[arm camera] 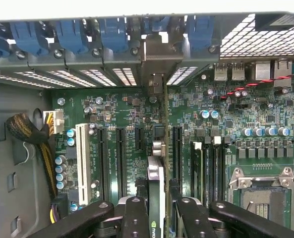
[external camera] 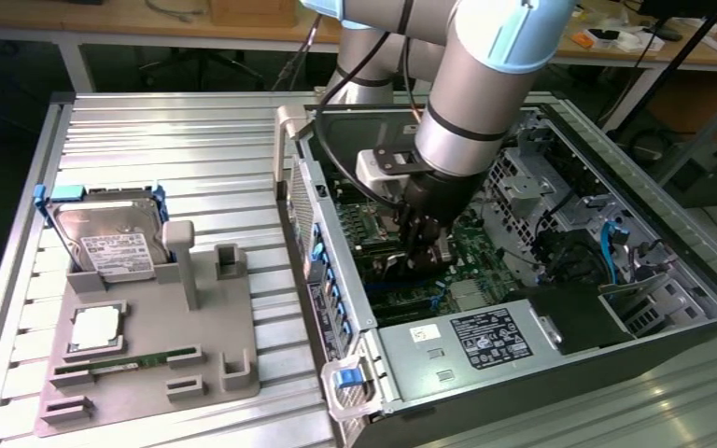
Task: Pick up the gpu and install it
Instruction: 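Insert the gpu into the slot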
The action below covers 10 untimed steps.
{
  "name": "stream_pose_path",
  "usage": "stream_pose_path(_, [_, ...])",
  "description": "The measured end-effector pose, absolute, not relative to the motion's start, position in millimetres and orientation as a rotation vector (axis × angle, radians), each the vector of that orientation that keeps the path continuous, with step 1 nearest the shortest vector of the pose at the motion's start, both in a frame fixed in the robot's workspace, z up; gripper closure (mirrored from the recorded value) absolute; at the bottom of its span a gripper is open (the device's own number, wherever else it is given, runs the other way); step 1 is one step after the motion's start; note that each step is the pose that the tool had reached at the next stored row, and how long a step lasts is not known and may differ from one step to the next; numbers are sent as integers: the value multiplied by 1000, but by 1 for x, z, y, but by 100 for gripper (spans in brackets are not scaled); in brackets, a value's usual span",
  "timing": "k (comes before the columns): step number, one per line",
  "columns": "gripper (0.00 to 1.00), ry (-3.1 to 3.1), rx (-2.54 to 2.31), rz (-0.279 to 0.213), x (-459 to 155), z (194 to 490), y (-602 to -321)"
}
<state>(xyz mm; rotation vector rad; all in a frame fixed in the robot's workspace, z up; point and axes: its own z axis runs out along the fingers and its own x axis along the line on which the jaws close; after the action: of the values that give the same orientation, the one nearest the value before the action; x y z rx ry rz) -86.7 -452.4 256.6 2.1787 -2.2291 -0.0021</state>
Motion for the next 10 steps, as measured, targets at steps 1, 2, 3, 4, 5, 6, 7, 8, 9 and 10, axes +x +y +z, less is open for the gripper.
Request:
stream_pose_path(1, [73,-2230,2178,-2,-87,256,-452])
stream_pose_path(2, [73,-2231,2177,-2,-87,255,-452])
stream_pose_path(3, [73,-2231,2176,-2,-87,255,-452])
stream_pose_path(4, [73,-2232,2175,-2,-87,254,-452])
stream_pose_path(5, [73,-2232,2175,-2,-87,253,-452])
stream_pose_path(6, [73,-2233,2174,-2,-87,252,-452])
stream_pose_path(7, [73,-2234,2173,-3,-87,251,-452])
stream_pose_path(8, [73,-2235,2173,-3,-88,250,-452])
stream_pose_path(9, [73,-2236,2172,-2,-88,249,-452])
stream_pose_path(10, [73,-2236,2172,-2,-88,249,-452])
